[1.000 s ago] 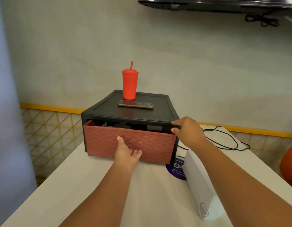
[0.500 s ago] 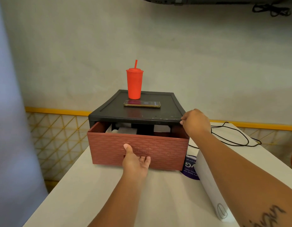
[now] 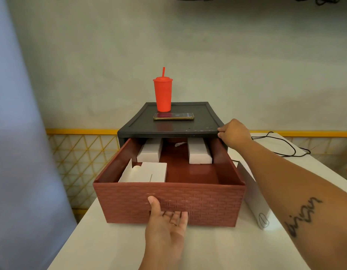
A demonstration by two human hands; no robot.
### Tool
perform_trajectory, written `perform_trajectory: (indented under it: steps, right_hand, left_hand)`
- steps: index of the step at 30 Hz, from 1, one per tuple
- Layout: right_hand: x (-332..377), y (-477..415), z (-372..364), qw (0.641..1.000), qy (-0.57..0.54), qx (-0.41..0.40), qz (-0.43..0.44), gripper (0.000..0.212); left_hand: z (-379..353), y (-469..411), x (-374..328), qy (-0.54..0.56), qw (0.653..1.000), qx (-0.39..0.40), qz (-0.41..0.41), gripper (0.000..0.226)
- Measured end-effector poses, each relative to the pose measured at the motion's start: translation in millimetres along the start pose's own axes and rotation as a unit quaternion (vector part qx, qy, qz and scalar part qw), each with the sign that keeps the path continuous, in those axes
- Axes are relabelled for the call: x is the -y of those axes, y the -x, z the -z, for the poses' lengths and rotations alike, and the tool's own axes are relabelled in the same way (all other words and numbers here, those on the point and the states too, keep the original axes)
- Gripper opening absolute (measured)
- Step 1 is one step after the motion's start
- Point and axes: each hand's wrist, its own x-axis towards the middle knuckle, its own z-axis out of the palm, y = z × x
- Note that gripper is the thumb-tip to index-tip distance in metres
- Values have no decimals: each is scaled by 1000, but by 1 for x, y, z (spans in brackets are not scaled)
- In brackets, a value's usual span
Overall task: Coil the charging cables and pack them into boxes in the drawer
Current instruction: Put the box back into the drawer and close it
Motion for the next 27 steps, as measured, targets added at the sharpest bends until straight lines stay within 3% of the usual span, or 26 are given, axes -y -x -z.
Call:
perform_trajectory:
  steps: [3, 6, 9, 16, 22, 27]
  right_hand:
    - [-12, 17, 14, 995, -41, 84, 30, 46]
    - [-30, 37, 30, 992, -94, 87, -2, 58]
    - [-50, 62, 37, 995, -18, 89, -51, 61]
    - [-79, 116, 23, 961, 122, 212, -132, 78]
    - [-83, 143, 11, 980, 80, 122, -134, 74]
    - [-75, 157, 52, 993, -8, 38, -113, 73]
  left_hand:
    - [6, 4, -5, -35, 999, -8, 5, 38]
    - [13, 10, -4, -96, 995, -6, 25, 35]
    - [18, 18, 4, -139, 989, 8, 52, 24]
    - [20, 46, 28, -198, 975, 39, 89, 5]
    - [11, 69, 32, -282, 949, 112, 81, 5]
    - [-25, 87, 12, -376, 901, 215, 15, 15]
